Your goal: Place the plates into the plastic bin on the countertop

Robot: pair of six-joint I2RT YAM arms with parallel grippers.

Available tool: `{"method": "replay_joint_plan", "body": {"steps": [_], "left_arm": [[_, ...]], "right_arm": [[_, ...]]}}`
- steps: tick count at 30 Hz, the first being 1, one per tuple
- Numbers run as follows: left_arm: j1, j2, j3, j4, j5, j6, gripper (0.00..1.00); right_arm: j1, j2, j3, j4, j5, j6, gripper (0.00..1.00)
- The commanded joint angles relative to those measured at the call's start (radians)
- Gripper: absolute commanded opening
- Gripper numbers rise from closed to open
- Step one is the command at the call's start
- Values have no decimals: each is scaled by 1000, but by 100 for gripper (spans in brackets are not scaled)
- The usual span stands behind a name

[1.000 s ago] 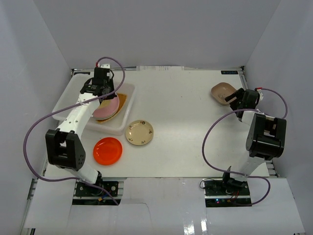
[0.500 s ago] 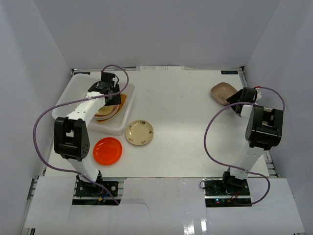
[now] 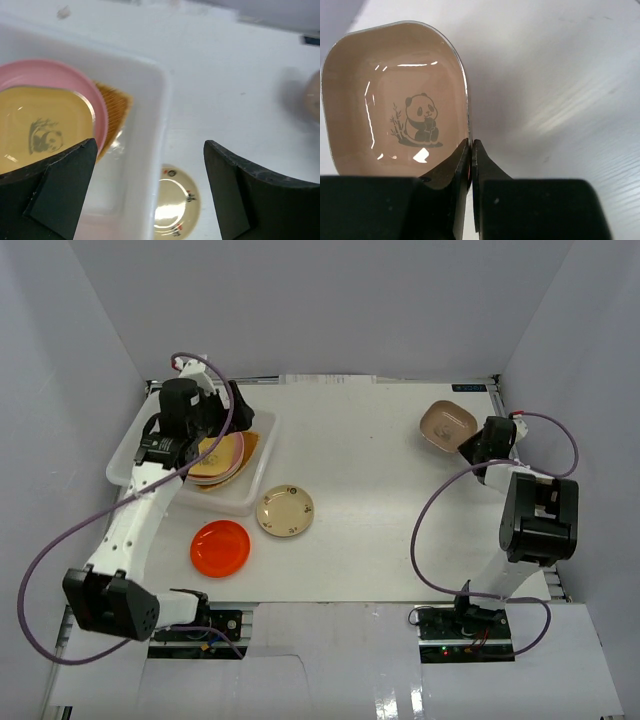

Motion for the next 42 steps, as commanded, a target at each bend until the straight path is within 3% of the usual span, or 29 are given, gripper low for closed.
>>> {"method": "replay_joint_plan", "body": {"steps": [1, 8, 12, 20, 23, 27, 31, 39, 42], "left_arm": [[-1, -181, -67, 131, 207, -41, 98], [-3, -478, -198, 316, 358, -110, 98], [-4, -594, -219, 366, 388, -149, 98], [-108, -684, -200, 328, 316, -126, 98], [-144, -693, -180, 313, 290, -116, 98], [-176, -705, -181, 314, 270, -123, 98], [-204, -733, -221, 314, 246, -124, 98], [-242, -767, -272, 311, 187, -93, 98], [-250, -771, -279, 310, 177, -87, 98]], "right_arm": [[77, -185, -19, 80, 11, -7, 8], [456, -337, 64, 50, 78, -45, 8], [731, -245, 214, 1, 159, -54, 8], [1057, 97, 626, -89, 343, 16, 8], [1112, 198, 765, -153, 409, 32, 8], [1178, 414, 1080, -278, 472, 78, 8], [1205, 547, 1240, -364, 517, 136, 8], [1251, 619, 1281, -385, 617, 214, 8], [1260, 640, 1305, -385, 635, 211, 20]]}}
